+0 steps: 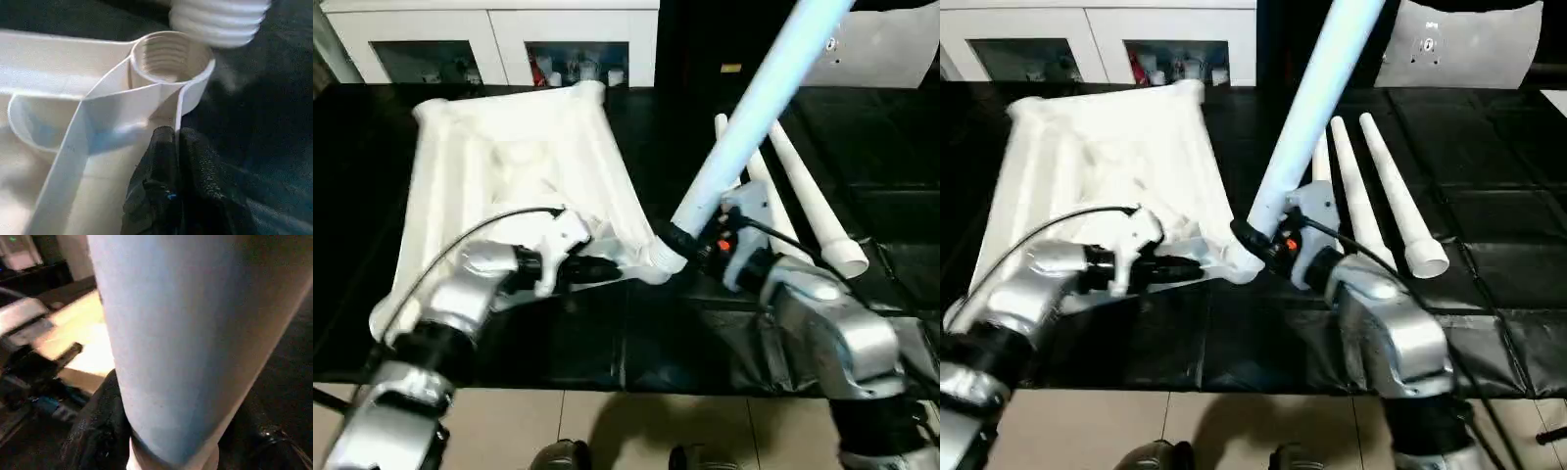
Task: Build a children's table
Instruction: Rotate table base, then insert table leg to table base
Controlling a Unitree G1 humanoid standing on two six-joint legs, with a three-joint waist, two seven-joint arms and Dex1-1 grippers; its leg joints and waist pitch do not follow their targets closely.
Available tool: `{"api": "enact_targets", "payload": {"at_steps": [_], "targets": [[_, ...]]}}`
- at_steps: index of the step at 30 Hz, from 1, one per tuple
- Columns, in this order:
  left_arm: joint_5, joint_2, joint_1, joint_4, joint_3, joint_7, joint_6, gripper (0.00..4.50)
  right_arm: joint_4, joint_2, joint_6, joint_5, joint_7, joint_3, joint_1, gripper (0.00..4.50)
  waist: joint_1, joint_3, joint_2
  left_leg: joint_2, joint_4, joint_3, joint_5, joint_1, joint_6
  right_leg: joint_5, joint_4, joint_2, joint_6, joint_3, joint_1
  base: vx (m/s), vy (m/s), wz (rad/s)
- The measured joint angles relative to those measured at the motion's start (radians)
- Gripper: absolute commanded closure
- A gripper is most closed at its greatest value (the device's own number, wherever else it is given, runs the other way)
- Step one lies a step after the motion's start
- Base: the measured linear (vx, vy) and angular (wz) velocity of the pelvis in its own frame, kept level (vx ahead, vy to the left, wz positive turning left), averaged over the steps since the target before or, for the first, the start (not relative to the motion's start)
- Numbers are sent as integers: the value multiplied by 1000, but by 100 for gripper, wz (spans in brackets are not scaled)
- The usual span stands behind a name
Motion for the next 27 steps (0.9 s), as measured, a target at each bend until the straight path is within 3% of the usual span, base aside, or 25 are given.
{"api": "enact_targets", "payload": {"at_steps": [4, 10, 13, 16, 23, 26, 27], "targets": [[34, -5, 31, -49, -4, 54, -28, 450, 47, 14, -87, -50, -40, 0, -18, 260, 1, 0, 0, 0, 1, 0, 0, 0, 0, 0, 1, 0, 0, 0, 0, 0, 0, 0], [51, -9, 53, -91, -17, 64, -42, 450, 63, 2, -65, -39, 19, 15, -36, 260, 13, 0, 0, 0, 1, 0, 0, 0, 0, 0, 0, 0, 0, 0, 1, 0, 0, 0], [50, -10, 54, -98, -19, 69, -29, 394, 70, 5, -67, -32, 41, 23, -44, 260, 15, 0, 0, 0, 2, 1, 0, 0, 1, 0, 1, -1, 0, 0, 1, 0, 0, 0], [43, -8, 67, -114, -14, 69, -12, 383, 74, 8, -79, -32, 43, 23, -53, 260, 17, 0, 0, 0, 2, 1, 0, 0, 1, 0, 1, -1, 0, 0, 1, 0, 0, 0], [36, 17, 78, -121, 3, 68, 20, 307, 83, 16, -79, -31, 59, 22, -57, 260, 24, 0, 0, 0, 2, 1, 1, 2, 1, 0, 4, -1, 0, 0, 1, 0, 0, 0], [23, 14, 78, -120, 11, 68, 33, 305, 83, 19, -79, -30, 62, 21, -57, 260, 25, 0, 0, 0, 2, 1, 1, 2, 2, 0, 4, -1, 0, 0, 1, 0, 0, 0], [16, 12, 78, -119, 13, 66, 37, 323, 83, 20, -79, -30, 64, 21, -57, 260, 26, 0, 0, 0, 2, 1, 1, 2, 2, 0, 4, -1, 0, 0, 1, 0, 0, 0]]}}
